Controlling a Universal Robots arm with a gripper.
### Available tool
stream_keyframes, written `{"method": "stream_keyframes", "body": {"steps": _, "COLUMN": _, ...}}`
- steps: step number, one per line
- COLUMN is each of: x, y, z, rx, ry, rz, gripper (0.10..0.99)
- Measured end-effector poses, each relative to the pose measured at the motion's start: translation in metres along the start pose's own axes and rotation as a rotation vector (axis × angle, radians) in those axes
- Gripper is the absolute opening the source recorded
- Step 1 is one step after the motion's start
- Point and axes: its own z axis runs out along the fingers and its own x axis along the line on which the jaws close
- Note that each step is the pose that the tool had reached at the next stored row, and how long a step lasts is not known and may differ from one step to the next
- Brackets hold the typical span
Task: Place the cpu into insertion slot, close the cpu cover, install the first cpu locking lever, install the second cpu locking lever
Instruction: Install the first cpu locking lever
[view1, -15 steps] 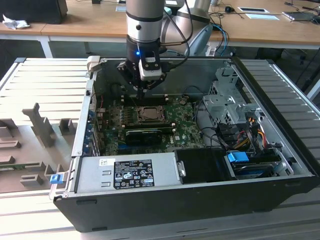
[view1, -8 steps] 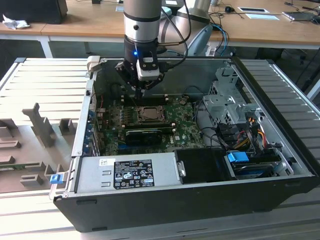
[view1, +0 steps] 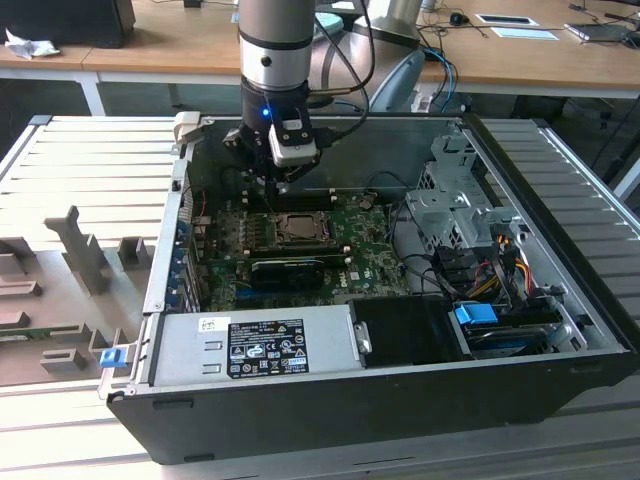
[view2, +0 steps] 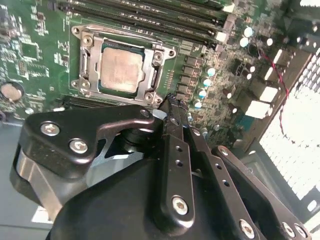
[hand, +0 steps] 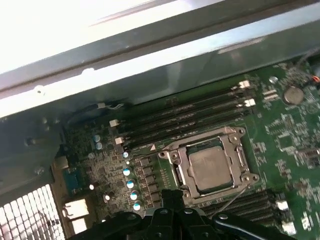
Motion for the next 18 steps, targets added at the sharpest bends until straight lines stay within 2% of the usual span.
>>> {"method": "stream_keyframes", "body": {"steps": 1, "x": 0.0000, "y": -0.0001, "z": 0.0013, "rx": 0.001, "ry": 0.0001, "rz": -0.023, "gripper": 0.106}}
{"method": "stream_keyframes", "body": {"steps": 3, "x": 0.0005, "y": -0.0003, "z": 0.0014, "rx": 0.000, "ry": -0.0040, "rz": -0.031, "gripper": 0.106}}
{"method": "stream_keyframes", "body": {"steps": 5, "x": 0.0017, "y": -0.0006, "z": 0.0017, "rx": -0.003, "ry": -0.0167, "rz": -0.034, "gripper": 0.106}}
{"method": "stream_keyframes", "body": {"steps": 6, "x": 0.0032, "y": -0.0010, "z": 0.0019, "rx": -0.009, "ry": -0.0386, "rz": -0.036, "gripper": 0.106}}
{"method": "stream_keyframes", "body": {"steps": 7, "x": 0.0037, "y": -0.0011, "z": 0.0022, "rx": -0.013, "ry": -0.0555, "rz": -0.043, "gripper": 0.106}}
{"method": "stream_keyframes", "body": {"steps": 8, "x": 0.0036, "y": -0.0011, "z": 0.0025, "rx": -0.014, "ry": -0.0583, "rz": -0.054, "gripper": 0.106}}
{"method": "stream_keyframes", "body": {"steps": 18, "x": 0.0037, "y": -0.0012, "z": 0.0038, "rx": -0.013, "ry": -0.0582, "rz": -0.103, "gripper": 0.106}}
